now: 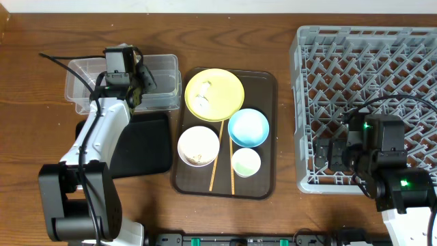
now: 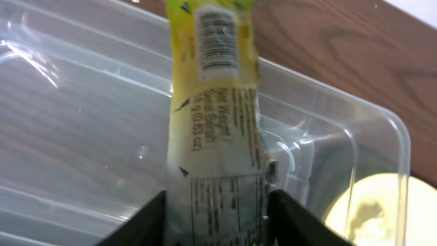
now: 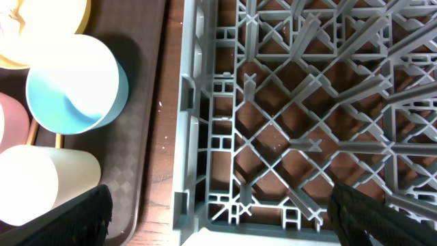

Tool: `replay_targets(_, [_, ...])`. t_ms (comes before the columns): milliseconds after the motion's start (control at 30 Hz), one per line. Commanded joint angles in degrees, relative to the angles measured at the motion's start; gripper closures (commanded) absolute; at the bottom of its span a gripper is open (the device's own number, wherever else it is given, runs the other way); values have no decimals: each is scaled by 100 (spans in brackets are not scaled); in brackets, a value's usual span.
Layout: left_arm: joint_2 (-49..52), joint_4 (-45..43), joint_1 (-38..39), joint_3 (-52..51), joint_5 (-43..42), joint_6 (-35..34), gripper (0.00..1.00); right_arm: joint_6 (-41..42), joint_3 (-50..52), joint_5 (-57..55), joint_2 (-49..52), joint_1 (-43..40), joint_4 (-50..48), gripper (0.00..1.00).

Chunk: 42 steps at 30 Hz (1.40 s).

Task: Sort waste into correct bins and load items into the dishwasher rack
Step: 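Carry the wrapper left and drop it into the clear bin, then reach the left gripper back to the plate and grasp the tissue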

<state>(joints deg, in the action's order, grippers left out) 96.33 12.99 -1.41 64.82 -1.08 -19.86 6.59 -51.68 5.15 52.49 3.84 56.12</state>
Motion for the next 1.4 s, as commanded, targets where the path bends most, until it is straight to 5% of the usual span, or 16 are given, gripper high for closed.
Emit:
replay_targets(0, [-70, -24, -28, 94, 44, -146, 45, 63, -111, 26, -13, 103, 7, 1])
replay_targets(167, [-278, -46, -28, 94, 26, -144, 35, 61, -111, 26, -13, 103, 7, 1])
replay_targets(600, [-758, 72, 706, 90, -1078, 413, 35, 63, -111, 26, -13, 101, 7, 1])
replay_targets(900, [-573, 411, 1840, -70, -682, 1480, 32, 63, -111, 26, -9, 103, 2, 1])
replay_targets(1367, [684, 382, 2011, -85, -380, 1515, 30, 66, -111, 28, -9, 103, 9, 1])
